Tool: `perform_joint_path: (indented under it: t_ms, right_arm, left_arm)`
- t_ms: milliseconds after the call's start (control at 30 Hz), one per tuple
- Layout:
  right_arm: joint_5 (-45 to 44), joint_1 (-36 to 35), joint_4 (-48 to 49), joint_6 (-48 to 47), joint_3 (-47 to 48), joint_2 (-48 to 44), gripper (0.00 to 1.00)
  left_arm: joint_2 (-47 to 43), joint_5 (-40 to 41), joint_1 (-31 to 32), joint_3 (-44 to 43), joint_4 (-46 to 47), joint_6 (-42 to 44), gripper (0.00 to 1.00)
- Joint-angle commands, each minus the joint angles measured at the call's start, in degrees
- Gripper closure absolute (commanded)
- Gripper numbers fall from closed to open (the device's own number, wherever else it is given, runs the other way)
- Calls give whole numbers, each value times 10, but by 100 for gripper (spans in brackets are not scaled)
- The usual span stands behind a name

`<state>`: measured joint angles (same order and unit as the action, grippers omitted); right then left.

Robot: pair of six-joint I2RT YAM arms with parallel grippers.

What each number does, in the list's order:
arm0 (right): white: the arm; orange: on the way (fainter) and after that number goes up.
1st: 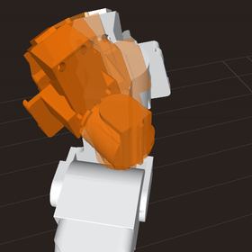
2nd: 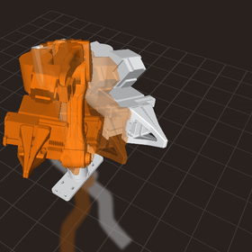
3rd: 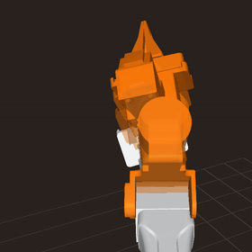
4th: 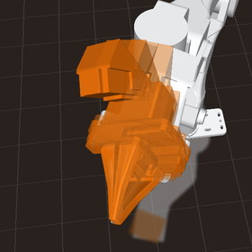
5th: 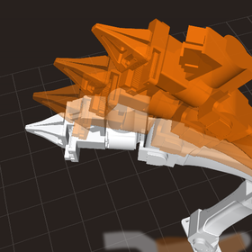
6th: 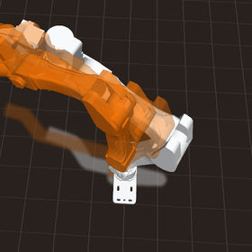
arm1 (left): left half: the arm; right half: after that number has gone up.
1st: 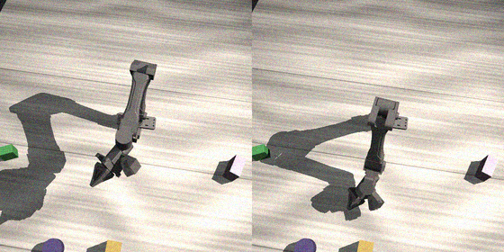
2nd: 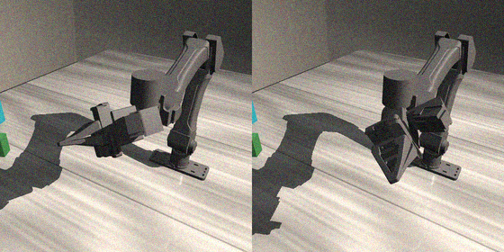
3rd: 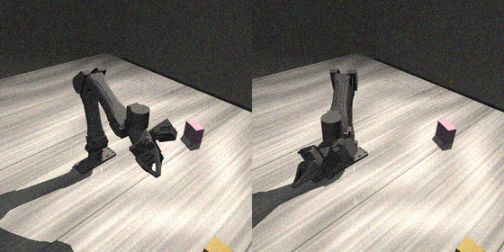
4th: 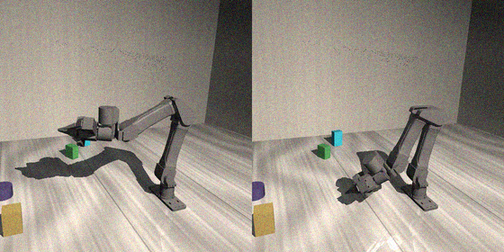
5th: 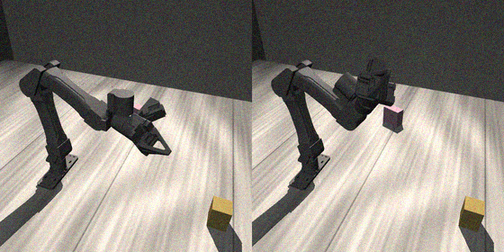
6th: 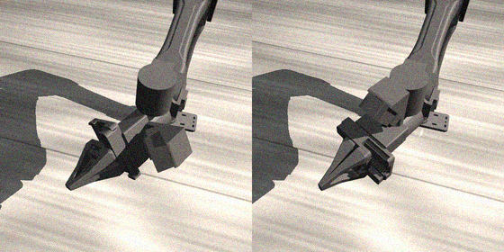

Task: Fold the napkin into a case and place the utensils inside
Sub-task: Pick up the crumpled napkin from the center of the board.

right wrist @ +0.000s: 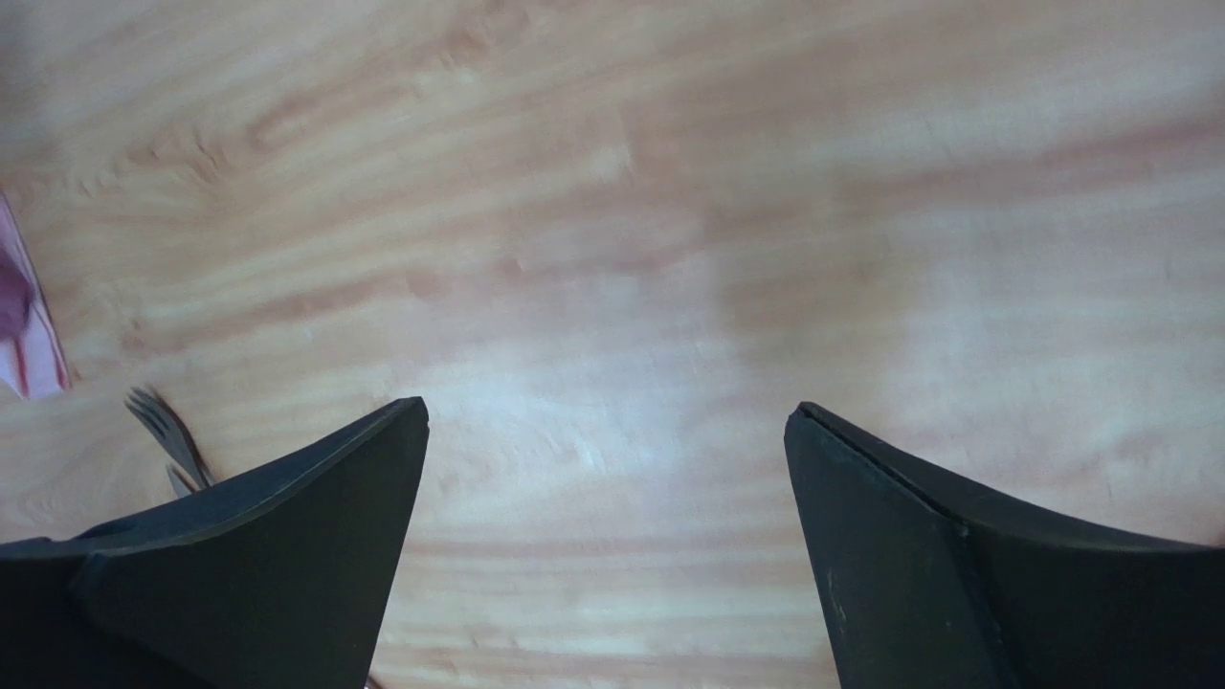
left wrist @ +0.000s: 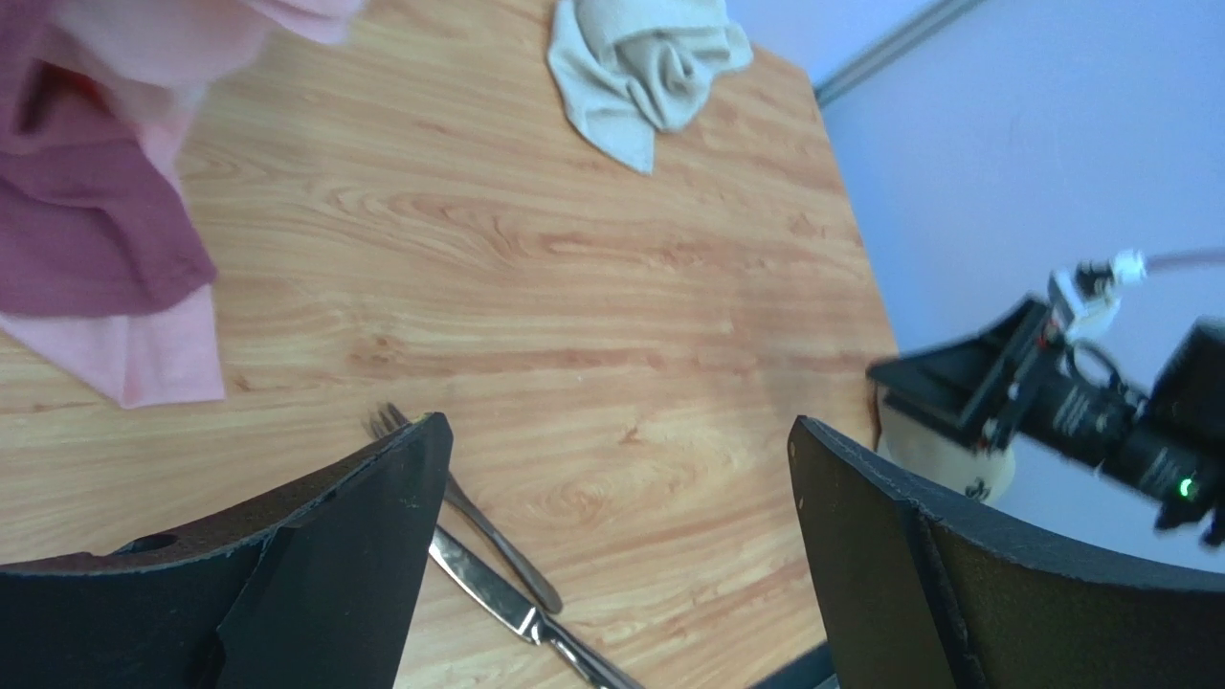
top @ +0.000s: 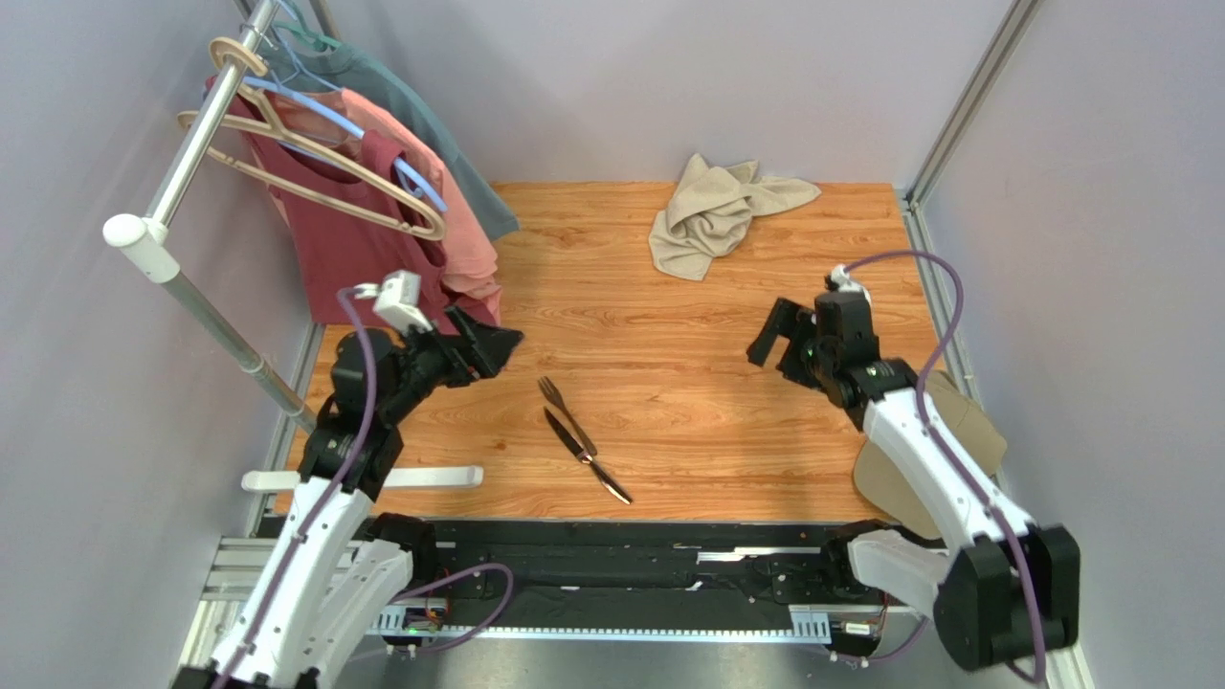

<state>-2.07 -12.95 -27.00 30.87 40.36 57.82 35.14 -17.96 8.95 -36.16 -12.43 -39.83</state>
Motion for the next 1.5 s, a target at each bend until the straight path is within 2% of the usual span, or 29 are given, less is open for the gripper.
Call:
perform_joint_path:
  t_ms: [0,67,100,133,167,200,233,300,367,500,600,667,700,767,800,867,900,1033,1067,1100,1167,1200,1267,1300,1400,1467]
  right_arm:
    - [9,1,55,-47,152,156,0]
    - [3,4,78,-63,233,224,0]
    - [6,7,79,-70,263,258,0]
    - [10,16,78,-80,292,332,0]
    - [34,21,82,-85,359,367,0]
    - [39,25,85,-91,386,399,0]
    - [43,31,93,-96,417,464,0]
    - [58,37,99,-94,506,527,0]
    - [61,39,117,-93,548,602,0]
    - [69,38,103,-90,698,717,0]
    - [77,37,74,-80,769,797,5]
    - [79,28,63,-81,814,824,20]
    - [80,24,60,-87,825,838,33]
    - [78,11,56,-91,824,838,44]
    - [80,6,56,-90,815,825,66]
    - [87,-7,56,-78,764,800,92]
    - [88,-12,56,-71,741,783,100]
    - [67,-68,71,-60,550,644,100]
    - [73,-78,99,-43,507,580,100]
    - [85,-87,113,-34,416,551,100]
    - [116,-110,156,-2,341,479,100]
    - [133,-115,164,1,295,463,88]
    - [149,-117,160,2,264,419,56]
    - [144,-114,149,-5,253,404,28]
    - [84,-87,82,-49,263,356,15]
    - [66,-52,74,-67,259,330,13]
  left_arm:
    - [77,61,157,-74,-15,49,4]
    - [114,128,240,-89,-9,59,5]
    - [124,137,255,-94,10,58,7]
    - [131,150,271,-94,20,56,7]
    - [143,171,284,-93,29,59,8]
    - [150,179,311,-94,44,66,8]
    - [157,196,323,-96,44,73,8]
    - [187,222,349,-108,38,95,8]
    - [220,224,355,-114,35,106,8]
    - [266,213,359,-127,50,110,8]
    - [302,209,360,-151,43,116,8]
    - [321,213,360,-159,40,114,12]
    - [325,218,360,-165,36,110,13]
    - [338,238,359,-177,18,100,16]
    - [342,246,359,-192,-6,97,17]
    - [349,264,358,-203,-27,88,18]
    - [350,267,358,-209,-38,86,18]
    - [352,243,347,-216,-41,81,17]
    - [360,225,342,-220,-45,75,17]
    - [364,217,333,-226,-51,71,17]
    - [381,194,324,-229,-51,62,16]
    - [389,188,321,-234,-49,61,16]
    - [414,185,311,-244,-51,61,16]
    - [424,184,307,-259,-58,61,15]
    - [476,184,296,-292,-71,66,15]
    - [507,190,294,-319,-85,70,15]
